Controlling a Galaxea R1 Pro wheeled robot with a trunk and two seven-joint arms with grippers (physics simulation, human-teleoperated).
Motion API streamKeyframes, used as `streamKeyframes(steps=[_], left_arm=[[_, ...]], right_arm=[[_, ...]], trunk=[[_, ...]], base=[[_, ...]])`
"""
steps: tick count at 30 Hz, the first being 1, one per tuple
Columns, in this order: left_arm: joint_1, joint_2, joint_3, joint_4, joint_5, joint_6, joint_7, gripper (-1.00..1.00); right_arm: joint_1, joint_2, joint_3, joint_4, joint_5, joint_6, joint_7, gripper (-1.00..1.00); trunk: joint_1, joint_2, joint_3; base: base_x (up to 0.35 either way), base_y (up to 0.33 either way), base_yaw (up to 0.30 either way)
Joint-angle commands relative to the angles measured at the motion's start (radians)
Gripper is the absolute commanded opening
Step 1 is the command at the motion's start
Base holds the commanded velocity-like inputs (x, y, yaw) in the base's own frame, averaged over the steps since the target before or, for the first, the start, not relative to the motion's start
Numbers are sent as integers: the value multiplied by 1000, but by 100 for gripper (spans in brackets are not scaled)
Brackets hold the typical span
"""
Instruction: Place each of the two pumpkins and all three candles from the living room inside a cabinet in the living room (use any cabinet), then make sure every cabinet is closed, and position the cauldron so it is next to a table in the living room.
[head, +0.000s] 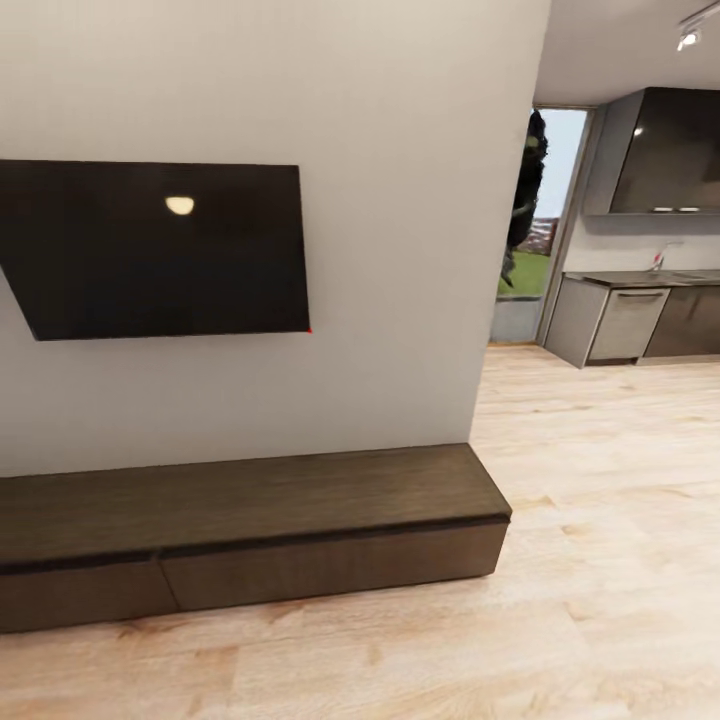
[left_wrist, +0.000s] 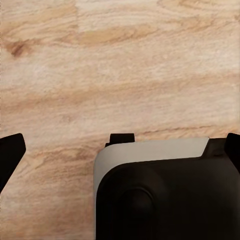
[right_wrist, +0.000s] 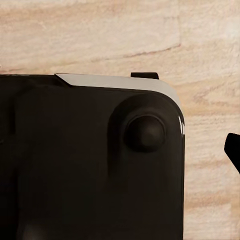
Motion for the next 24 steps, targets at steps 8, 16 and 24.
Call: streamKeyframes(steps=[8, 16, 24], left_arm=[[-1, 0, -1, 1, 0, -3, 0, 100], [-1, 0, -1, 1, 0, -3, -1, 100], [-1, 0, -1, 1, 0, -3, 0, 100]], right_arm=[[-1, 0, 0, 1, 0, -3, 1, 100], [-1, 0, 0, 1, -1, -3, 1, 100], [-1, 0, 0, 1, 0, -3, 1, 100]], trunk=[[0, -1, -1], [0, -1, -1], [0, -1, -1]], base=[[0, 101, 0], [0, 5, 0], [0, 0, 0]])
